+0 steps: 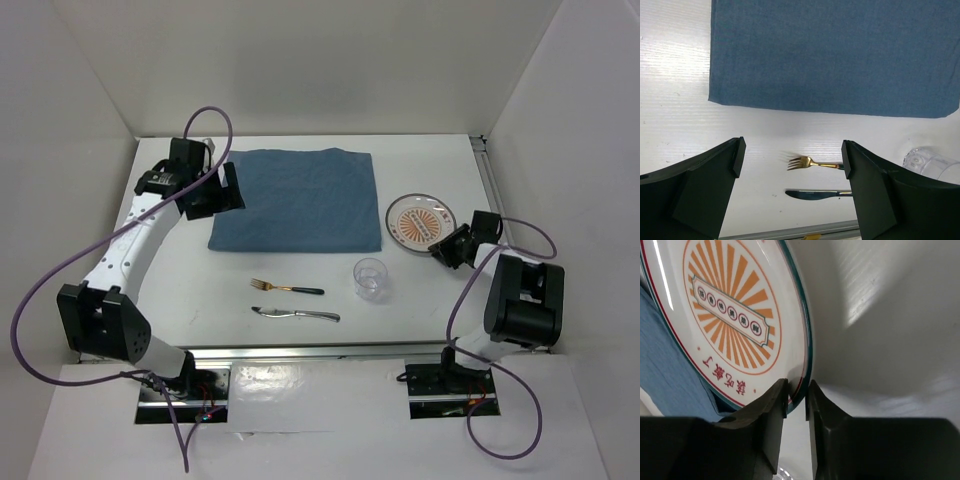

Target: Set the dinner table for one person

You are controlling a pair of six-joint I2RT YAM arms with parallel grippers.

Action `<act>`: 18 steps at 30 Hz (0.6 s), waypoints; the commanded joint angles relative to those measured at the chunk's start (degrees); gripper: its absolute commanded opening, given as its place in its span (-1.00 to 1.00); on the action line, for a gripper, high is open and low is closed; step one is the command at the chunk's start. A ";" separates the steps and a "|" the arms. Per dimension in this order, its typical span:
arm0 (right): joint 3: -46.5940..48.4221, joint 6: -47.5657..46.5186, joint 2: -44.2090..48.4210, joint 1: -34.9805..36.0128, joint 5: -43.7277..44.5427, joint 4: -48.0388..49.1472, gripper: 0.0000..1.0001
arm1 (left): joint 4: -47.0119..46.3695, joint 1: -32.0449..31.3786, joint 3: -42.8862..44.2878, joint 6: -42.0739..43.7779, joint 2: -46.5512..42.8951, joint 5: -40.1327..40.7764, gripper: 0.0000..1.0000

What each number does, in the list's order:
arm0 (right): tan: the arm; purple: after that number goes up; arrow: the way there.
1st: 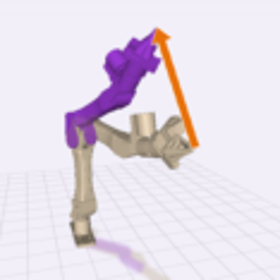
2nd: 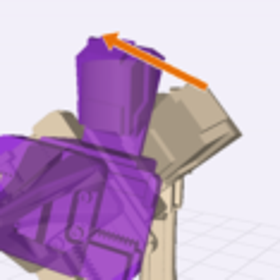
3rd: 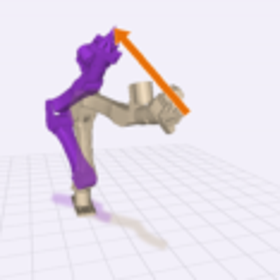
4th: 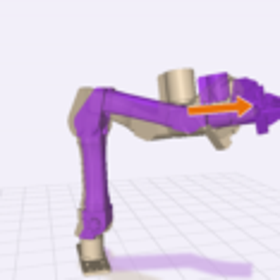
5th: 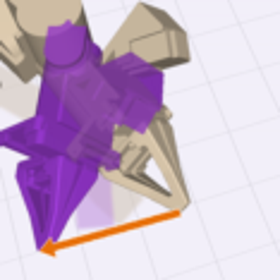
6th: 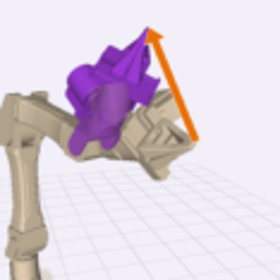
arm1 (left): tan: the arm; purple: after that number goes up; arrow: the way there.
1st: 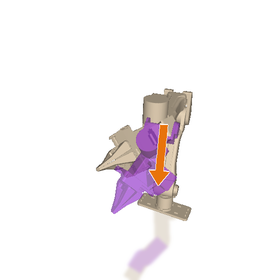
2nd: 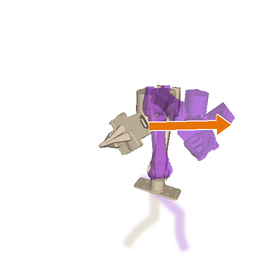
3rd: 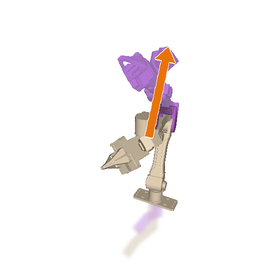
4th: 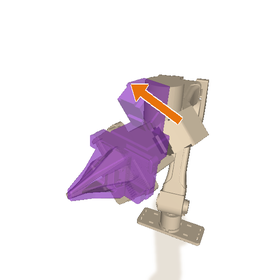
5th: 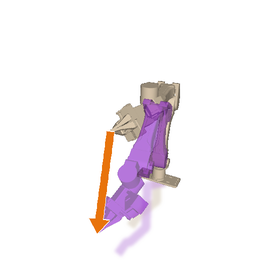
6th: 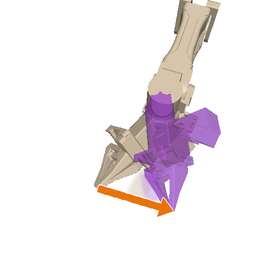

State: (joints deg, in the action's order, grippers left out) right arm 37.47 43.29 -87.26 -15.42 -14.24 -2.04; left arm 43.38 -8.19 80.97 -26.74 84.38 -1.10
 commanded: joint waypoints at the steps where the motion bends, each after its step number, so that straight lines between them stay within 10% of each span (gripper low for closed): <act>1: 0.75 0.57 -0.45 -0.40 2.01 4.50 -0.44 | -0.13 -0.25 2.00 1.17 0.08 0.05 0.95; 4: 2.51 -0.13 3.05 -0.40 4.56 1.79 -1.00 | 0.39 -0.25 2.53 1.17 0.08 0.05 0.95; 18: 24.21 -5.58 12.92 7.04 2.21 -9.56 -1.00 | 1.27 -0.25 3.67 -2.87 -1.76 3.03 0.90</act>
State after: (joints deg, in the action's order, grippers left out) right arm 55.99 38.65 -73.38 -13.30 -8.03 -12.60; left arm 44.97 -8.19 82.52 -27.92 84.66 0.60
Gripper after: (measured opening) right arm 0.117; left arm 0.952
